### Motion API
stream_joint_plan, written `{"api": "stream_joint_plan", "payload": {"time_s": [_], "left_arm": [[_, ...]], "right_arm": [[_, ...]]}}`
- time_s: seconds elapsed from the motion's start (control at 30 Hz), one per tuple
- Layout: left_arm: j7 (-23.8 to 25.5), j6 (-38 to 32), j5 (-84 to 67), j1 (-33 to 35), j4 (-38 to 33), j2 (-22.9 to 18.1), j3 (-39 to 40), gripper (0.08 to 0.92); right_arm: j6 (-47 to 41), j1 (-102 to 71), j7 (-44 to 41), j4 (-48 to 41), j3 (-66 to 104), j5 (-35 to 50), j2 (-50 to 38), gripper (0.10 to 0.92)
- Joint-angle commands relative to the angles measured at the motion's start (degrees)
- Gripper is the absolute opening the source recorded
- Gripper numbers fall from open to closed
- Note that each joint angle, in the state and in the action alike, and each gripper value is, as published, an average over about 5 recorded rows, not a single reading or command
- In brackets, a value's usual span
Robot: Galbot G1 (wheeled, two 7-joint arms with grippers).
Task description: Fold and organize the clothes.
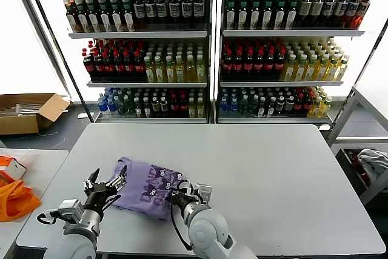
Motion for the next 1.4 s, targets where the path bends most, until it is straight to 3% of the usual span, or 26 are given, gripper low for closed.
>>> {"api": "stream_joint_plan", "payload": {"time_s": [0.03,0.27,0.43,0.63,0.83,1.07,1.4], "left_arm": [[-0.07,0.13,0.20,0.06,-0.86,-0.42,0.23,0.823],[0.69,0.16,2.12,-0.17,-0.93,-2.10,1.91,0.823],[0.83,0.08,2.92,-0.04,-1.20,-3.11,3.12,0.822],[0.84,0.05,3.03,1.08,-1.71,-3.10,2.97,0.823],[0.90,0.06,3.34,1.91,-2.09,-3.33,2.94,0.823],[1.07,-0.07,4.09,2.00,-1.74,-3.89,3.52,0.822],[1.64,-0.86,5.51,2.57,-0.92,-5.11,4.62,0.822]], "right_arm": [[0.00,0.09,-2.17,5.32,2.88,-1.69,-15.15,0.114],[0.15,4.42,-12.63,0.37,8.55,-13.86,-23.50,0.114],[0.37,7.03,-20.35,-6.53,10.57,-27.75,-21.81,0.114],[1.30,6.24,-25.69,-7.34,11.32,-39.77,-20.16,0.148],[4.39,4.20,-25.55,-1.80,14.45,-47.28,-17.80,0.307],[3.75,-4.78,-21.30,7.00,11.23,-43.88,-13.98,0.523],[0.47,-10.99,-10.94,6.00,7.66,-38.98,-6.82,0.796]]}}
